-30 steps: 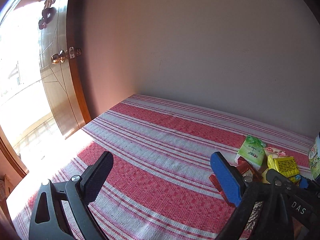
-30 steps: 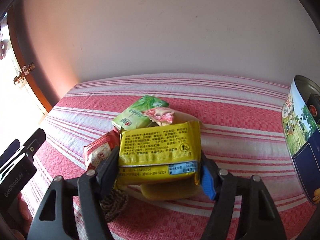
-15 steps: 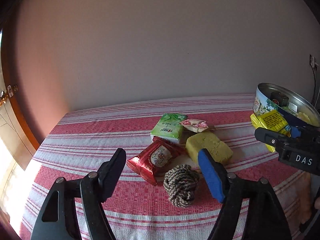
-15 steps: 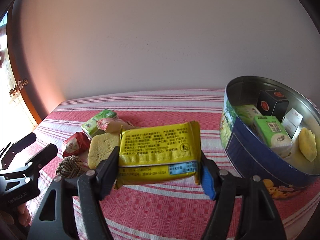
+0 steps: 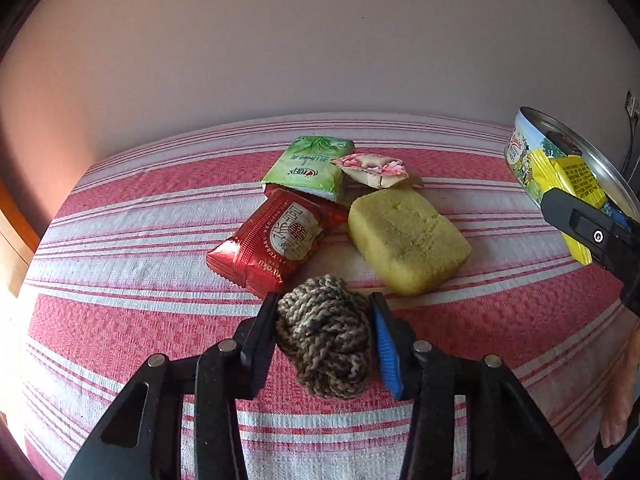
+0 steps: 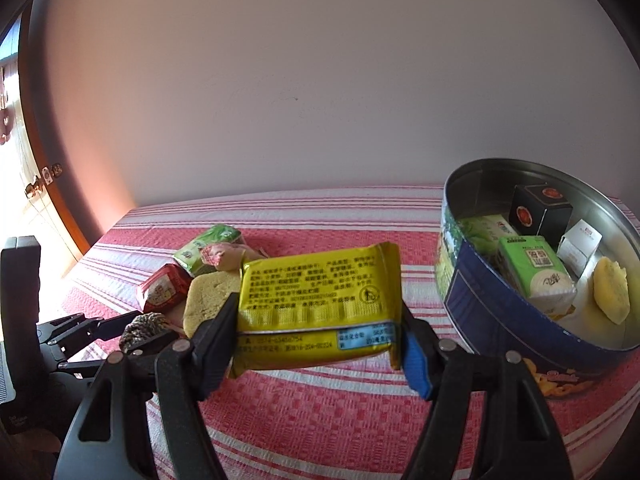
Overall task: Organize objects
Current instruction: 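Grasp the yellow biscuit packet with the right gripper while the left gripper grasps the rope ball, then carry the yellow packet and rope ball over the tin with both grippers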
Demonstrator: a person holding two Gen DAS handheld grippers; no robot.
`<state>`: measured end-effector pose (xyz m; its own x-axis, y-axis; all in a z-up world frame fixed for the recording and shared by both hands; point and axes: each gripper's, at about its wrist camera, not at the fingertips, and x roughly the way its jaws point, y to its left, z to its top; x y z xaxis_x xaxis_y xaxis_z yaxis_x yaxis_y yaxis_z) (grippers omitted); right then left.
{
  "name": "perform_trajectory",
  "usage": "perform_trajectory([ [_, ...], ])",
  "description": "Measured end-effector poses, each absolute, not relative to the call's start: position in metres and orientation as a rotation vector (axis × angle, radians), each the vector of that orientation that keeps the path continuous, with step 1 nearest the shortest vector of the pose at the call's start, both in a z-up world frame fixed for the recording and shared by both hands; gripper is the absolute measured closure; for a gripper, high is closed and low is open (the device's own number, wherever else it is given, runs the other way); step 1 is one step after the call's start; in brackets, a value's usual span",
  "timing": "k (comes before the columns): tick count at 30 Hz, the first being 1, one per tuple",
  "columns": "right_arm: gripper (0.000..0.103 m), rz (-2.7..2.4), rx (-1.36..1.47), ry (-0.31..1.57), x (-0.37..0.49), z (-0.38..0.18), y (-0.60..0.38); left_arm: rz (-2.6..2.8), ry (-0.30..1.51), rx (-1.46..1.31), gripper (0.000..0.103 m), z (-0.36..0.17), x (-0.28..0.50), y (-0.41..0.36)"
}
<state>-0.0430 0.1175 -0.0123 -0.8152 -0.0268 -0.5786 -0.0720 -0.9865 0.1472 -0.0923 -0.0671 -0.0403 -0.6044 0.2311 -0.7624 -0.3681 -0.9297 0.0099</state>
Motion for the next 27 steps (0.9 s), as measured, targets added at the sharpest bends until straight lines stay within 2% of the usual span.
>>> perform_trajectory([
  [7,0.031,2.962,-0.889,0.254,-0.04,-0.006,0.117,2.617,0.163,-1.112,0.058,-0.033,-0.087,-0.081],
  [14,0.031,2.979,-0.806,0.225,-0.032,0.004,0.121,2.781,-0.121,-0.847,0.058,-0.005,-0.055,-0.114],
  [27,0.031,3.027,-0.692,0.094,-0.01,0.016,0.132,2.868,-0.035,-0.811,0.058,0.001,-0.043,-0.053],
])
